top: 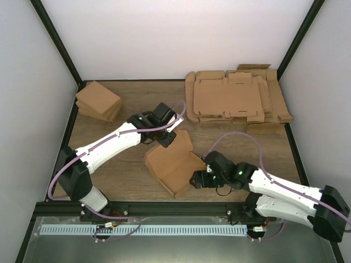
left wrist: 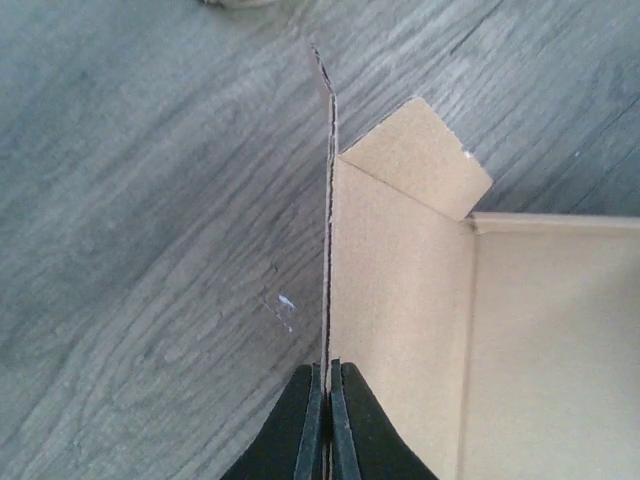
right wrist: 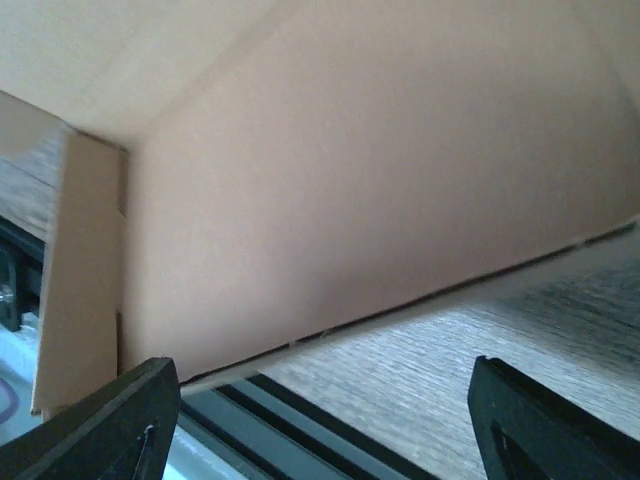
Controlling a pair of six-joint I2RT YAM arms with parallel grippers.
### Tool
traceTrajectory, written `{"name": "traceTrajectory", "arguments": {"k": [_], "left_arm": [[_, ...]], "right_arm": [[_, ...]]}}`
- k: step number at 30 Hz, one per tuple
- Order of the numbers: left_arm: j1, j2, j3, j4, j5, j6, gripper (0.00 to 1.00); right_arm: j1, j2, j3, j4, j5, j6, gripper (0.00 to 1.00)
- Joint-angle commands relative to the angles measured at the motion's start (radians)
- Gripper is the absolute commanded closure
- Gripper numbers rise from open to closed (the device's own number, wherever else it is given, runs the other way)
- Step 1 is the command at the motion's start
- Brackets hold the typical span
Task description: Fold the paper box
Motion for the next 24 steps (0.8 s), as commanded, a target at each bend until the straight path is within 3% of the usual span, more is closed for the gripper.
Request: {"name": "traceTrajectory", "arguments": {"k": [1,8,11,17,24], "left_arm": [[-0.008,-0.010,0.082,-0.044,-0.016,0.005,0.96],[-0.010,0.030,0.175,-0.052,-0.030,0.051,0.95],[-0.010,0.050,0.189,-0.032,-0.059,0.084,0.88],[-0.010,0.063,0.224,-0.020,-0.125,0.047,0.42],[-0.010,-0.089,0.149,0.027,-0.221,-0.135,0.06]], "right_arm": [[0.009,0.074,-0.067,0.267,-0.113,0.050,0.20],[0.006,0.305,-0.022,0.481,-0.093,-0.072,0.24],[0.004,0.427,0.012,0.572,-0.087,-0.133,0.25],[-0.048,0.337,-0.028,0.654,-0.095,-0.226,0.24],[-0.170,0.241,0.067,0.437,-0.249,-0.436,0.21]]}}
